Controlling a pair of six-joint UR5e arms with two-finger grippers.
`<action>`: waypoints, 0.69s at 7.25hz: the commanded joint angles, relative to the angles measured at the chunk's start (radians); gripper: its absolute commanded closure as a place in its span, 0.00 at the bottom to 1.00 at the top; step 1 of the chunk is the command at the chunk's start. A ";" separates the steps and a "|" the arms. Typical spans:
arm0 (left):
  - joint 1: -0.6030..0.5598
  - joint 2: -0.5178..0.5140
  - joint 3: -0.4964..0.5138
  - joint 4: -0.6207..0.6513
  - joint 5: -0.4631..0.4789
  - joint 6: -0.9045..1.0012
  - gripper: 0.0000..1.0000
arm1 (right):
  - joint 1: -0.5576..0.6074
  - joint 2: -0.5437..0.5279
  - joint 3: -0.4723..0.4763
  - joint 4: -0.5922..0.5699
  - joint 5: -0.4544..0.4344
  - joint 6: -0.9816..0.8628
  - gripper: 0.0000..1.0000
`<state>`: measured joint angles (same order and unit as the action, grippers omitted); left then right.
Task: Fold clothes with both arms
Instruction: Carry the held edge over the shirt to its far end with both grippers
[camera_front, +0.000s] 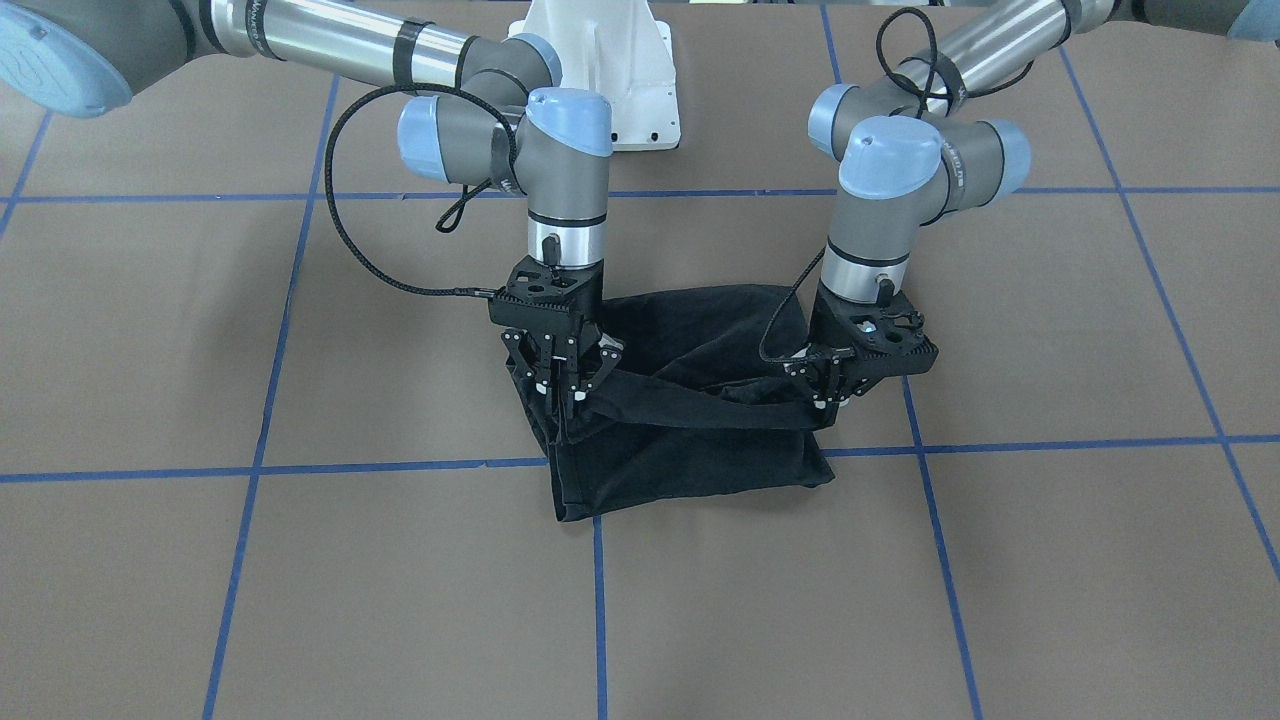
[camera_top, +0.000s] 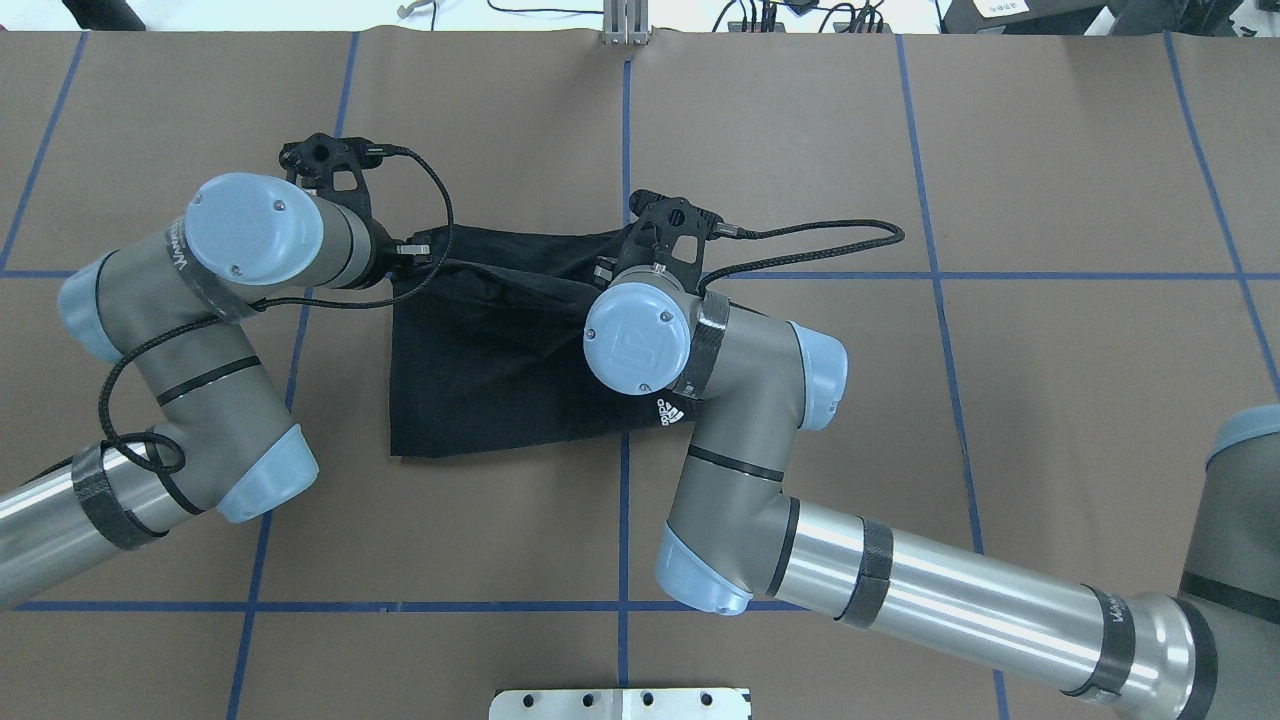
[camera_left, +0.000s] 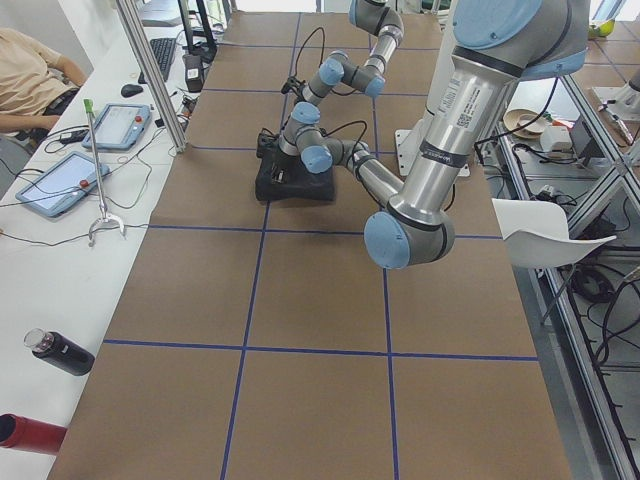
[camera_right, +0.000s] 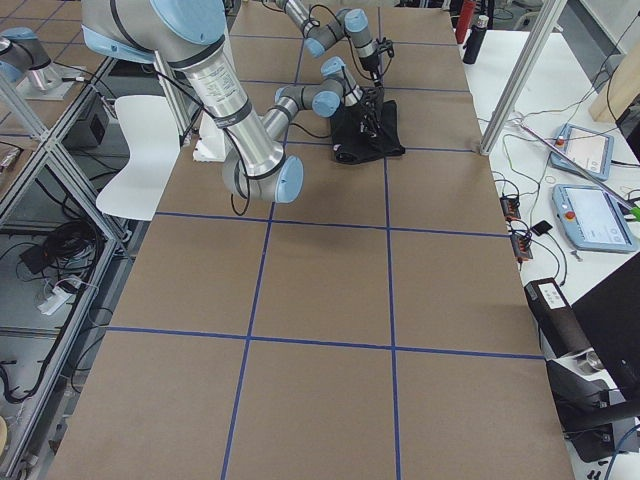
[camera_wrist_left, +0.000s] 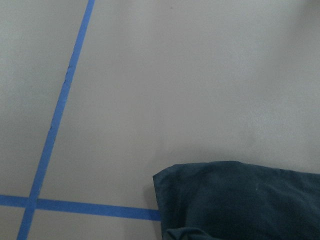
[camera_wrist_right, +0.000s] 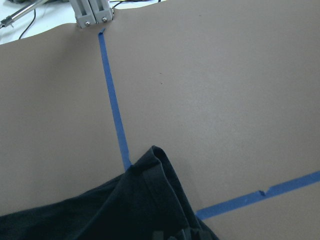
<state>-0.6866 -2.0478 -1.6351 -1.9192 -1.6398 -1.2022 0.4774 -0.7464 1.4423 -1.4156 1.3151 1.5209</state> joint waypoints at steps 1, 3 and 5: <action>-0.011 0.003 -0.078 0.008 -0.023 0.085 0.00 | 0.087 0.024 0.012 0.001 0.221 -0.129 0.00; -0.022 0.092 -0.188 0.009 -0.064 0.159 0.00 | 0.064 0.025 0.047 -0.005 0.216 -0.117 0.00; -0.022 0.107 -0.203 0.009 -0.064 0.162 0.00 | -0.082 0.029 0.033 -0.009 0.042 -0.068 0.01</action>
<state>-0.7079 -1.9538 -1.8229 -1.9099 -1.7008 -1.0490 0.4826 -0.7193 1.4817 -1.4229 1.4625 1.4284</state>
